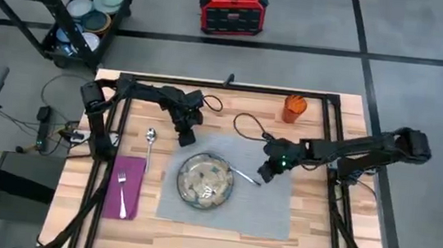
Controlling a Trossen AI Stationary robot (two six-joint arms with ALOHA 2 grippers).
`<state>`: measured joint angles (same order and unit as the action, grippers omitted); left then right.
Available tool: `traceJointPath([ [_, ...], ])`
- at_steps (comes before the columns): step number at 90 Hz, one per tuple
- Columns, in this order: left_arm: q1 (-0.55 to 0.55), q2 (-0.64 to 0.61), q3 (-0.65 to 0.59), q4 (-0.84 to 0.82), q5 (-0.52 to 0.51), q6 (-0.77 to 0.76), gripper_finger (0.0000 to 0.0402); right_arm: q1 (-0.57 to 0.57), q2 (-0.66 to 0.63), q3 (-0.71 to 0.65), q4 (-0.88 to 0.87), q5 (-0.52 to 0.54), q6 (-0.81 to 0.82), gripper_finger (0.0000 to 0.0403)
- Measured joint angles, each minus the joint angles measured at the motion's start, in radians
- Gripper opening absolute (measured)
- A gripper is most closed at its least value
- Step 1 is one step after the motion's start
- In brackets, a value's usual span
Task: Set table place
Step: Move the silver knife beside the white floral patterned plate on the gray placemat
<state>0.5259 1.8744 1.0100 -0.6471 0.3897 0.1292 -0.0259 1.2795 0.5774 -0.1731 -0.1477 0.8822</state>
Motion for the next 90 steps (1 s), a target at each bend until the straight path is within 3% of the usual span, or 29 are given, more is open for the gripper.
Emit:
traceJointPath([
  [33, -0.002, 0.0, -0.001, 0.008, 0.004, -0.01, 0.0, -0.075, 0.215, 0.068, 0.121, -0.056, -0.065, 0.0],
  [49, 0.0, 0.002, 0.001, 0.034, 0.007, -0.012, 0.0, -0.02, 0.294, 0.092, 0.119, -0.098, -0.063, 0.0],
  [58, 0.0, 0.002, 0.001, 0.044, 0.001, -0.014, 0.0, 0.05, 0.324, 0.091, 0.108, -0.174, -0.045, 0.0],
  [69, 0.0, 0.002, 0.0, 0.046, 0.002, -0.023, 0.0, 0.146, 0.281, 0.088, 0.041, -0.227, -0.018, 0.0],
  [80, 0.0, 0.002, 0.0, 0.045, 0.003, -0.031, 0.0, 0.176, 0.168, 0.093, 0.066, -0.146, -0.028, 0.0],
  [90, 0.0, 0.002, 0.0, 0.043, 0.009, -0.045, 0.0, 0.126, 0.149, 0.092, 0.051, -0.092, -0.065, 0.0],
])
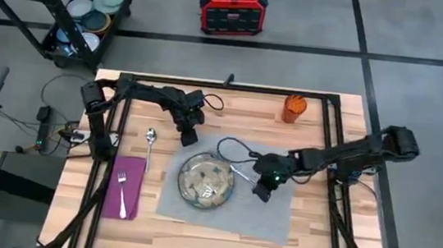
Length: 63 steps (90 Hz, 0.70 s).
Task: Set table place
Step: Move the silver knife beside the white floral patterned plate on the gray placemat
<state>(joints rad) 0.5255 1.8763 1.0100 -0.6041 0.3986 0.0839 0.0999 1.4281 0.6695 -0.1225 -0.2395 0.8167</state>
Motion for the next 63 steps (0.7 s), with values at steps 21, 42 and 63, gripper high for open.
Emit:
traceJointPath([
  [21, -0.017, 0.001, 0.001, -0.003, 0.003, -0.04, 0.0, -0.109, 0.099, 0.03, -0.002, 0.11, -0.087, 0.001],
  [42, -0.011, 0.001, 0.0, 0.005, 0.015, -0.021, 0.0, -0.126, 0.104, 0.076, 0.031, 0.159, -0.125, 0.0012],
  [63, -0.01, 0.003, -0.001, 0.065, 0.026, 0.008, 0.0, -0.144, 0.242, 0.1, 0.16, 0.084, -0.068, 0.0001],
])
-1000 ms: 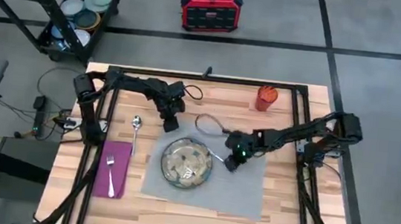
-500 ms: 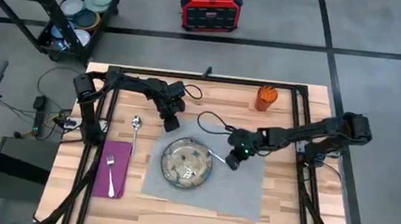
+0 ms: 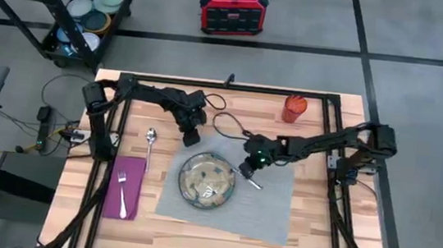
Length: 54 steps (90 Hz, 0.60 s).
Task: Set table place
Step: Move the silver knife beside the white floral patterned plate on the gray placemat
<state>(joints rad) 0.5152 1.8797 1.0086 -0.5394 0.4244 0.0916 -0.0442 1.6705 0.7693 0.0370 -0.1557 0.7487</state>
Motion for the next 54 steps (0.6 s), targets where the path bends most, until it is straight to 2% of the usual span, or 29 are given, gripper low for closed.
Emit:
traceJointPath([
  [14, 0.0, 0.0, 0.0, 0.011, 0.003, 0.001, 0.0, 0.031, 0.089, 0.062, 0.0, -0.017, 0.01, 0.0],
  [34, 0.0, 0.0, 0.001, 0.012, -0.001, 0.004, 0.0, 0.066, 0.126, 0.089, -0.034, -0.037, 0.006, 0.0],
  [54, 0.0, 0.0, 0.001, 0.007, -0.003, 0.009, 0.0, 0.024, 0.129, 0.09, -0.025, 0.067, 0.078, 0.0],
])
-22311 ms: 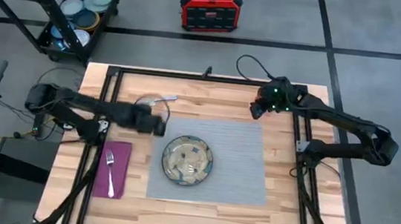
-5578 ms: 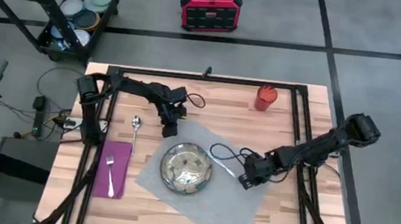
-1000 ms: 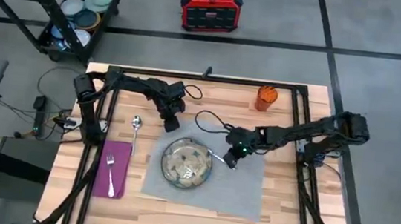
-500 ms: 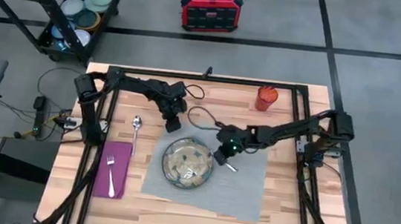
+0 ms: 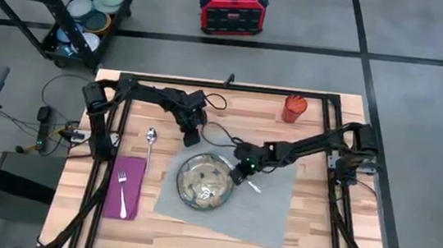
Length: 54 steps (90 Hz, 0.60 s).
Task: Set table place
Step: Move the silver knife beside the white floral patterned plate on the gray placemat
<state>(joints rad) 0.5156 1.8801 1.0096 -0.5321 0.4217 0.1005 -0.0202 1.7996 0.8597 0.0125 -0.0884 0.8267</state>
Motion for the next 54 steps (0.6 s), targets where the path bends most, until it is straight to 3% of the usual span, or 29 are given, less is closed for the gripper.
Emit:
traceJointPath([
  [16, 0.0, 0.0, 0.0, -0.007, 0.0, 0.008, 0.0, -0.013, -0.009, 0.002, -0.049, 0.042, 0.08, 0.0],
  [33, 0.004, 0.0, 0.001, -0.014, -0.001, -0.006, 0.0, 0.08, -0.083, -0.001, -0.101, 0.086, 0.126, 0.0],
  [54, 0.011, 0.0, 0.001, -0.014, -0.001, 0.007, 0.0, 0.18, -0.194, -0.001, -0.386, 0.228, 0.252, 0.0],
])
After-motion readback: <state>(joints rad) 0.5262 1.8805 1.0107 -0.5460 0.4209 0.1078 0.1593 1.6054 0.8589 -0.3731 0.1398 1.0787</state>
